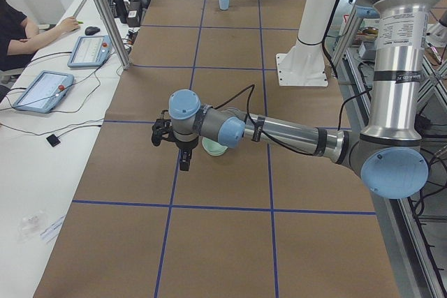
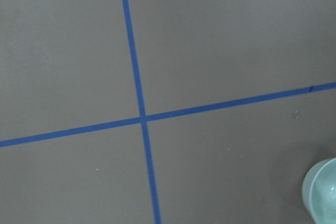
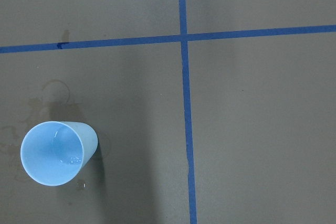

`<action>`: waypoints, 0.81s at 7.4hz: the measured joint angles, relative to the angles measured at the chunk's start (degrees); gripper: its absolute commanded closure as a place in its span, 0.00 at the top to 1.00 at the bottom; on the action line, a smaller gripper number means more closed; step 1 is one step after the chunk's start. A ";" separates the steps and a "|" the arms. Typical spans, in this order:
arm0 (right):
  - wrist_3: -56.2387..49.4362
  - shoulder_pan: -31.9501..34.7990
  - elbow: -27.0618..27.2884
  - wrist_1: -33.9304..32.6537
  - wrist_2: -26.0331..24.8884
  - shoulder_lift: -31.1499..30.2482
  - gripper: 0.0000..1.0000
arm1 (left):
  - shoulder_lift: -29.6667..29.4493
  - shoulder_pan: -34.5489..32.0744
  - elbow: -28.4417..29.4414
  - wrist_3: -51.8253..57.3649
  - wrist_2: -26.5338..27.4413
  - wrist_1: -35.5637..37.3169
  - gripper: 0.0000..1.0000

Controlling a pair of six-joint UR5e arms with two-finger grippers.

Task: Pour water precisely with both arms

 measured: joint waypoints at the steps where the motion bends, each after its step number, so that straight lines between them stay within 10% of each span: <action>1: 0.00 0.00 0.06 0.00 0.00 0.00 0.99 | 0.13 3.15 1.69 -9.33 0.07 -7.02 1.00; 6: 0.08 0.00 0.14 0.08 -0.06 0.35 0.99 | 1.46 17.76 5.23 -27.44 5.37 -21.19 1.00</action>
